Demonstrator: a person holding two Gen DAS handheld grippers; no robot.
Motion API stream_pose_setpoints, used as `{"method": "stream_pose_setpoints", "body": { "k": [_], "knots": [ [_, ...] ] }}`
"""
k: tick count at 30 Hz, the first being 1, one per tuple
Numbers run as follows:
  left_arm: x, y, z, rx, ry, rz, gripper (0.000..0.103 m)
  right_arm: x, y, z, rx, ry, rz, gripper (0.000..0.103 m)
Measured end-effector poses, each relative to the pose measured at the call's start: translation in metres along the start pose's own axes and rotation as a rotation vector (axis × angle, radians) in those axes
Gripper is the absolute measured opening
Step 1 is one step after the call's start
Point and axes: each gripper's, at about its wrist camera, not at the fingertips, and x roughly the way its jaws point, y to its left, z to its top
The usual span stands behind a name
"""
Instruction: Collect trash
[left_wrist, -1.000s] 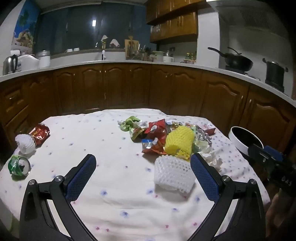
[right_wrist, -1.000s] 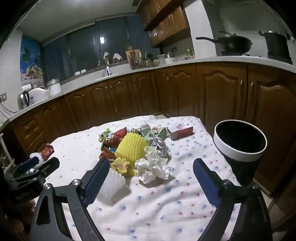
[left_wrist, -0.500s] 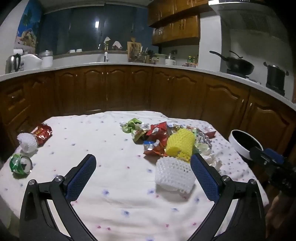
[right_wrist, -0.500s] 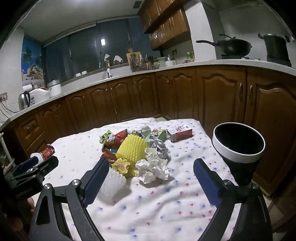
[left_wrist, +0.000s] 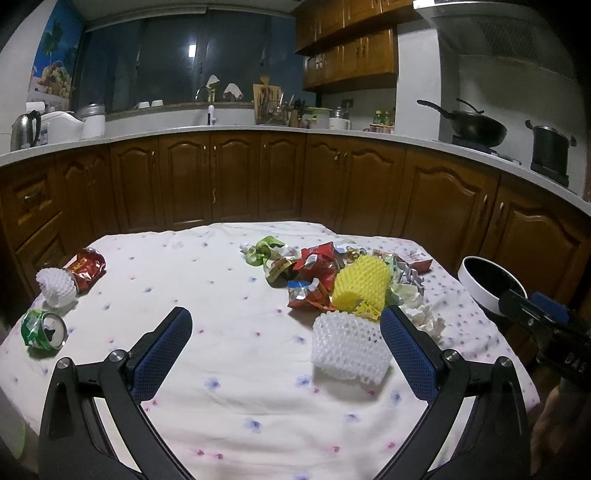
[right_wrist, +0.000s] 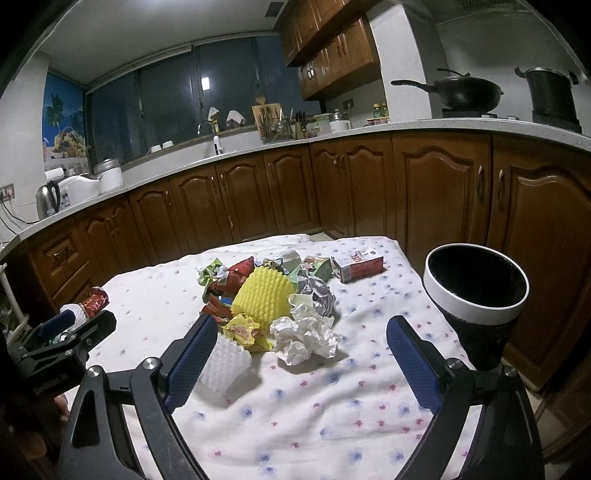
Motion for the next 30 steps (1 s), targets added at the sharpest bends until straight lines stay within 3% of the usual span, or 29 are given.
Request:
{"method": "stream_pose_setpoints", "body": {
  "k": [30],
  "knots": [
    [-0.0020,-0.0004,0.0009,0.007,-0.010,0.000,0.103,-0.0029,-0.0011,0.0015,-0.002,0.002,-0.001,0.095]
  ]
}}
